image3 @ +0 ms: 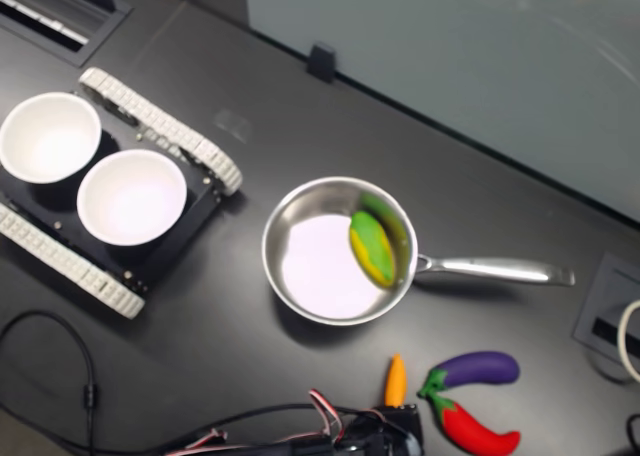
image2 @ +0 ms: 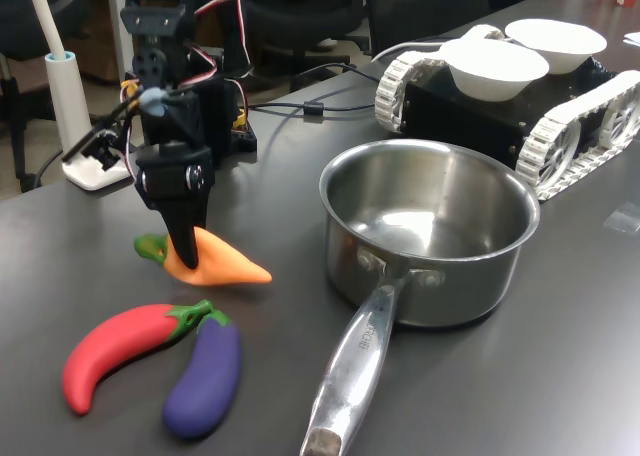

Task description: Pick up the chilli and place them in the pan

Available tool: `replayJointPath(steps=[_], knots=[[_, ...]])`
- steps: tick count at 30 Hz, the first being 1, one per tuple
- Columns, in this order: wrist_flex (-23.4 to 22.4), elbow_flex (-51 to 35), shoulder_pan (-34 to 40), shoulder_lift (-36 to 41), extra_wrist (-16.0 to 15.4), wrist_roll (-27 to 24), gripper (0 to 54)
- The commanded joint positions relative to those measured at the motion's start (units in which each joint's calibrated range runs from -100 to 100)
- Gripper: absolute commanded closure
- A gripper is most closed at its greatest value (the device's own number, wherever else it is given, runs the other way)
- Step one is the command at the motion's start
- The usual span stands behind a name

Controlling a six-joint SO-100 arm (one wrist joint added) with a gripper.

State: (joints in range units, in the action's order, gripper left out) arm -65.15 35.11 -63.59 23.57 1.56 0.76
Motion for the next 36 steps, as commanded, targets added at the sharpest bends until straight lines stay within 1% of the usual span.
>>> replayJointPath(steps=[1,7,13,19,30,36], knots=[[-0.7,-3.5,-0.7,7.0,0.2,-0.7,53.6],[-2.0,-6.2,-0.2,11.7,0.3,-1.1,53.6],[-1.9,-8.8,-1.8,15.5,0.3,-1.6,53.6],[-1.9,-11.8,-1.1,21.1,0.3,-2.3,53.6],[-1.5,-20.5,2.6,26.6,0.5,-2.7,53.6],[-1.0,-22.7,7.2,29.9,0.5,-2.5,53.6]])
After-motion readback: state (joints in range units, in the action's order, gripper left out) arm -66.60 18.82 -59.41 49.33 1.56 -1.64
